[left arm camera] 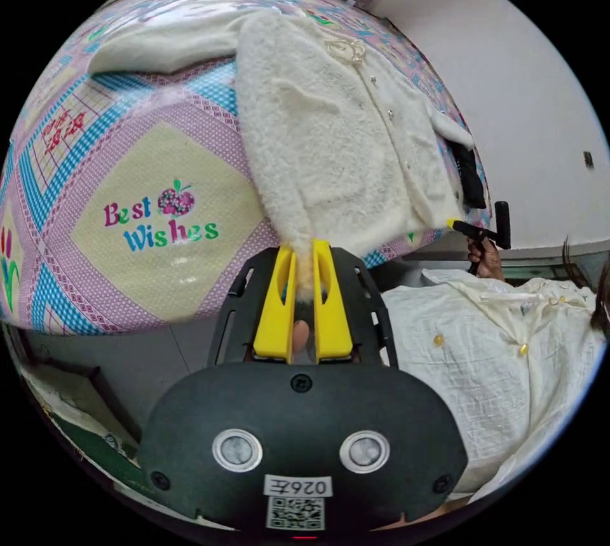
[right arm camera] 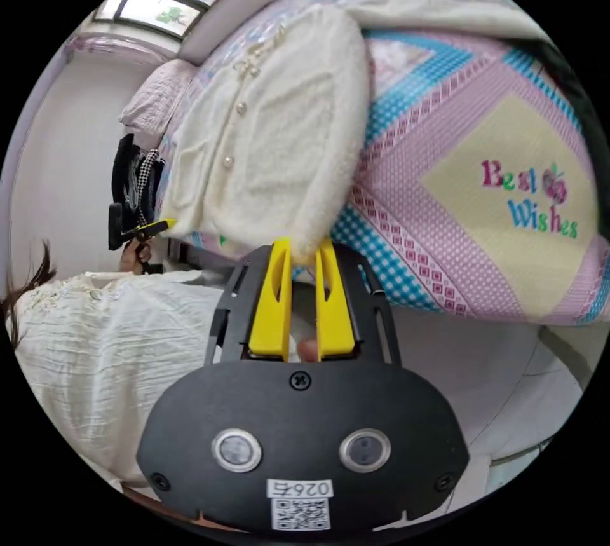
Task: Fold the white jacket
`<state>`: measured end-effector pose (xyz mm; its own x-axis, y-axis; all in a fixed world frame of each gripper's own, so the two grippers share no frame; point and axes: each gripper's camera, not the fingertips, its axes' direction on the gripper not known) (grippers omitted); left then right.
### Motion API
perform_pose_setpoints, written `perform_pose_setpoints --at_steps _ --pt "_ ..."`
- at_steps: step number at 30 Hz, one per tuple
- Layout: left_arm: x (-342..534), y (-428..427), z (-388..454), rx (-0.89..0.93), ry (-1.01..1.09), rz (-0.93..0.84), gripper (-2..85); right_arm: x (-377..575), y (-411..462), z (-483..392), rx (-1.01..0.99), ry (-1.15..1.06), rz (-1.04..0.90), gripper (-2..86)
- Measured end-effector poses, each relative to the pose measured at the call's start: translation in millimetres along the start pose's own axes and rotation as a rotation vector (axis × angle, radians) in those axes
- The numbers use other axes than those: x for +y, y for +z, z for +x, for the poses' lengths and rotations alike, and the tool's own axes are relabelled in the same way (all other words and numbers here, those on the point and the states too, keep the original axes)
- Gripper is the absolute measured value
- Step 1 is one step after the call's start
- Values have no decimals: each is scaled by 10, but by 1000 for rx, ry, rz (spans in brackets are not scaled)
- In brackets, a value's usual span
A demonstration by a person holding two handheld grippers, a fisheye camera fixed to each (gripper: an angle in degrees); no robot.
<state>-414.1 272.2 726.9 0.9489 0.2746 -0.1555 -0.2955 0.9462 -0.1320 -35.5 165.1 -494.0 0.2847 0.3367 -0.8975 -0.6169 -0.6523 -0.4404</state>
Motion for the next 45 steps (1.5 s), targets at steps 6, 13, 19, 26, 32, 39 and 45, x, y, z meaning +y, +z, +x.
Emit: perform_pose_setpoints --at_steps 6,13,19,26,32,39,45 --pt "295 -101 -216 101 -138 79 83 255 -313 92 6 71 171 94" --pt "121 -602 284 26 -6 325 78 -71 -527 -958 147 -301 246 101" --pt "-422 179 1491 -178 474 80 135 -291 321 -1897 267 -675 79 106" --pt "-342 1099 2172 -581 811 -99 22 -317 783 -2026 401 -649 0 4" --pt "-168 731 2287 -547 897 16 -1 -233 192 -2031 298 -605 153 -12" --pt "-497 1246 1938 -386 875 -147 5 -363 921 -1846 255 -609 -82 25" --pt "-815 1101 1321 -11 651 -155 23 -269 726 -1787 180 -554 -42 53"
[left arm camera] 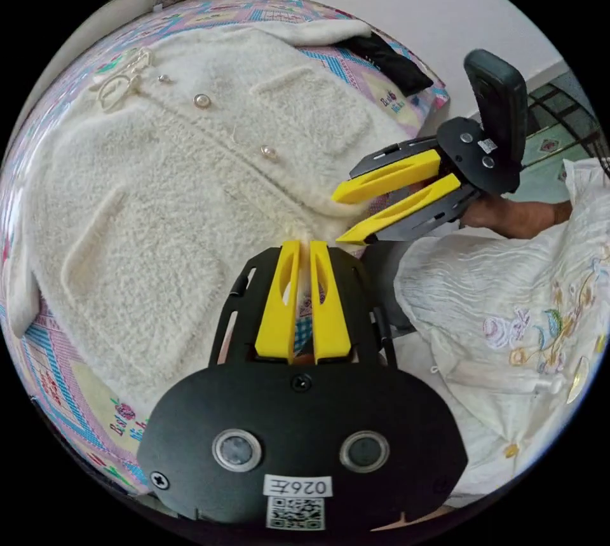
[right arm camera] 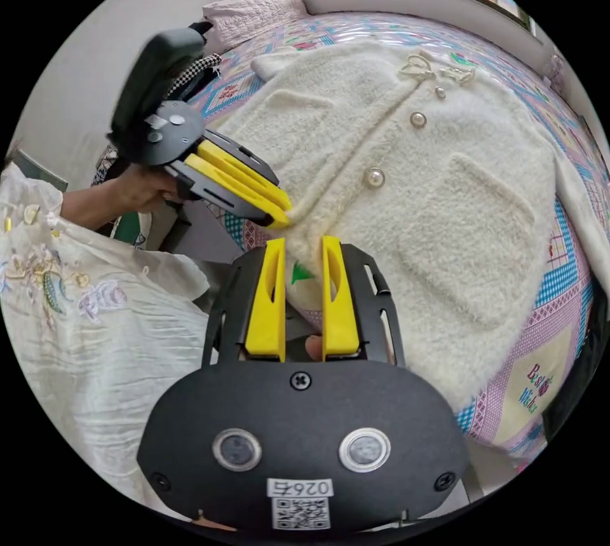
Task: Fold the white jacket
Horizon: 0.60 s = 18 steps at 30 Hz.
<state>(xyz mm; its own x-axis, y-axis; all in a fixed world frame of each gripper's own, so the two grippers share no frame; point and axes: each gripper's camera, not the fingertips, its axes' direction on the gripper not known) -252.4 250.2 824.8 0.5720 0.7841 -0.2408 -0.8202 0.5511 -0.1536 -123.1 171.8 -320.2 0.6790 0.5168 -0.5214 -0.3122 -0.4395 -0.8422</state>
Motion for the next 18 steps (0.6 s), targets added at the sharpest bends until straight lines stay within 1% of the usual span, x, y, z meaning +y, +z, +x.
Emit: perform_pose_setpoints --at_steps 1,3,4,5,8,10,12,15,17,18 --pt "51 21 -175 88 -45 20 24 26 -32 -20 7 -4 18 53" --pt "127 51 -365 189 -103 52 23 44 72 -63 58 -37 -32 49" --pt "163 63 -398 199 -114 66 21 60 153 -100 92 -71 -53 47" --pt "178 67 -392 190 -113 71 21 69 154 -148 126 -106 -41 45" --pt "223 77 -234 75 -67 90 16 58 196 -216 162 -149 -53 44" --pt "264 106 -78 -36 -7 107 13 83 208 -208 156 -146 -41 44" --pt "302 136 4 -89 23 126 13 141 226 -198 149 -148 -9 43" --pt "356 166 2 -80 -45 136 13 270 251 -241 173 -167 48 42" --pt "367 165 -63 -32 -72 112 9 327 260 -254 175 -147 60 37" --pt "368 135 -135 27 -86 76 6 329 254 -251 171 -138 52 34"
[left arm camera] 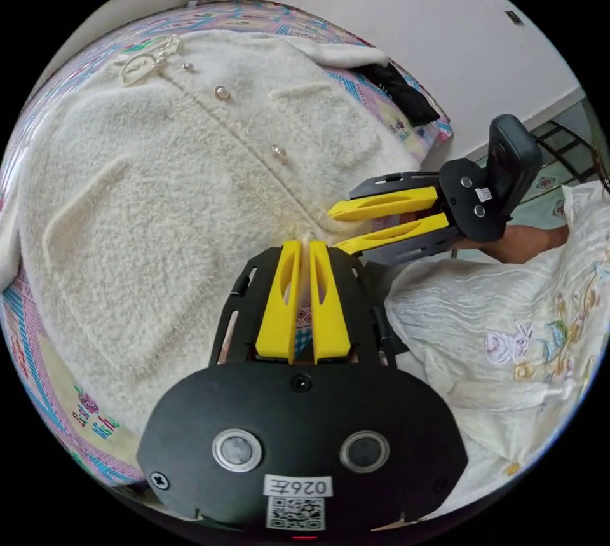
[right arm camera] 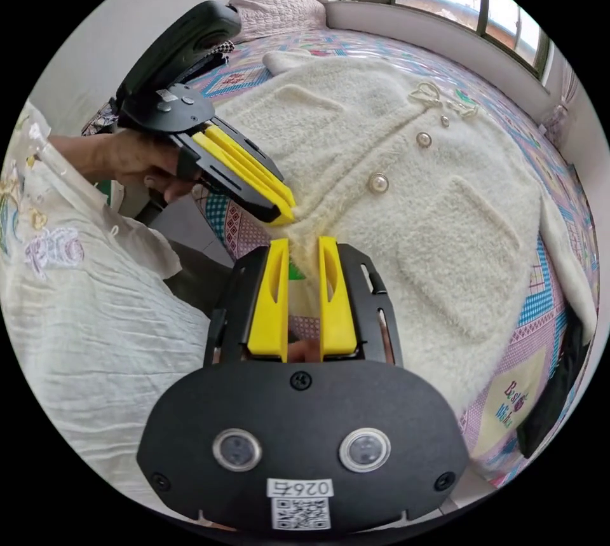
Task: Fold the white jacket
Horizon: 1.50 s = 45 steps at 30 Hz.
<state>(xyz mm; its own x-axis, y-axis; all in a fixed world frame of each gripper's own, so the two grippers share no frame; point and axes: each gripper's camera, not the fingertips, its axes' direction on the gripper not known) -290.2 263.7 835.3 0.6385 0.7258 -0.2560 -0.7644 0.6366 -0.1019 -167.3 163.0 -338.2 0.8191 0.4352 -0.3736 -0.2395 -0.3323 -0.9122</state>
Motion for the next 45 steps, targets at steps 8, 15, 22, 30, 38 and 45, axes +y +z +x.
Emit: perform_pose_setpoints --at_steps 8,15,22,30,38,45 --pt "215 -1042 -81 -85 -9 305 9 178 -806 254 -8 155 274 -9" --pt "183 -703 191 134 193 78 46 109 -813 322 -270 48 253 10" --pt "430 -494 392 -170 144 186 -7 -25 -606 81 -124 83 270 -13" --pt "6 -740 -593 -493 -76 275 -10 -1419 -87 307 56 78 333 -13" --pt "93 -205 -965 -428 -78 147 -9 -1755 814 365 74 164 61 -12" --pt "10 -462 -513 -382 84 332 -8 -1354 188 249 108 264 420 -12"
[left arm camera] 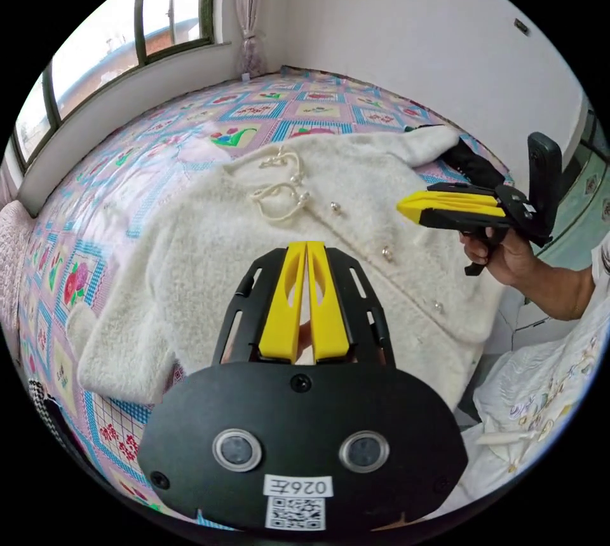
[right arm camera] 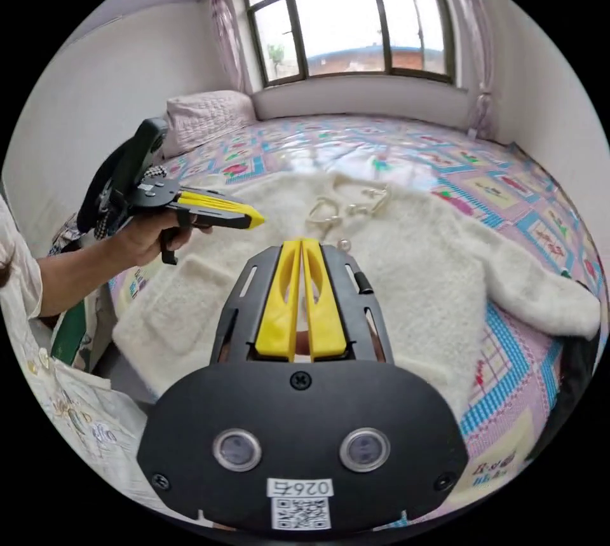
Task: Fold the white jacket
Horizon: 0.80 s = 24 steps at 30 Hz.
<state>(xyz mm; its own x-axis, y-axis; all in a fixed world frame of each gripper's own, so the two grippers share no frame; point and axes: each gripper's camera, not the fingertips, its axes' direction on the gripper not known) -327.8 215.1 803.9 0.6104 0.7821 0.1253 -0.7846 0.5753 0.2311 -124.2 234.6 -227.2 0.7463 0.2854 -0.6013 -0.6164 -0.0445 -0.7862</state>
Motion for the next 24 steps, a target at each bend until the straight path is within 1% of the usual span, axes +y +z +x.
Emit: perform_pose_setpoints --at_steps 3,5,6,7,8,11,13,16,19,24 --pt "-315 -62 146 40 81 66 -8 221 -285 103 131 72 -1 -13" --pt "-551 -28 223 112 120 88 -9 511 -530 325 196 206 4 -13" --pt "-730 40 282 167 150 83 -9 588 -590 390 209 245 2 -13" --pt "-921 136 364 209 190 71 -8 764 -725 536 236 333 6 -13" --pt "-1019 193 416 222 213 64 -8 949 -869 680 264 421 20 -13" --pt "-1513 524 776 251 338 43 -1 1352 -1209 1007 328 585 77 -11" --pt "-1905 788 1110 303 422 42 22 1503 -1378 1183 371 643 105 -7" --pt "-2399 1129 1528 362 491 41 60 1638 -1648 1479 443 700 187 11" --pt "-2895 1514 1871 444 503 25 85 1660 -1845 1852 469 745 254 39" --pt "-3575 2158 2377 531 505 -49 116 1600 -1931 2682 455 852 281 85"
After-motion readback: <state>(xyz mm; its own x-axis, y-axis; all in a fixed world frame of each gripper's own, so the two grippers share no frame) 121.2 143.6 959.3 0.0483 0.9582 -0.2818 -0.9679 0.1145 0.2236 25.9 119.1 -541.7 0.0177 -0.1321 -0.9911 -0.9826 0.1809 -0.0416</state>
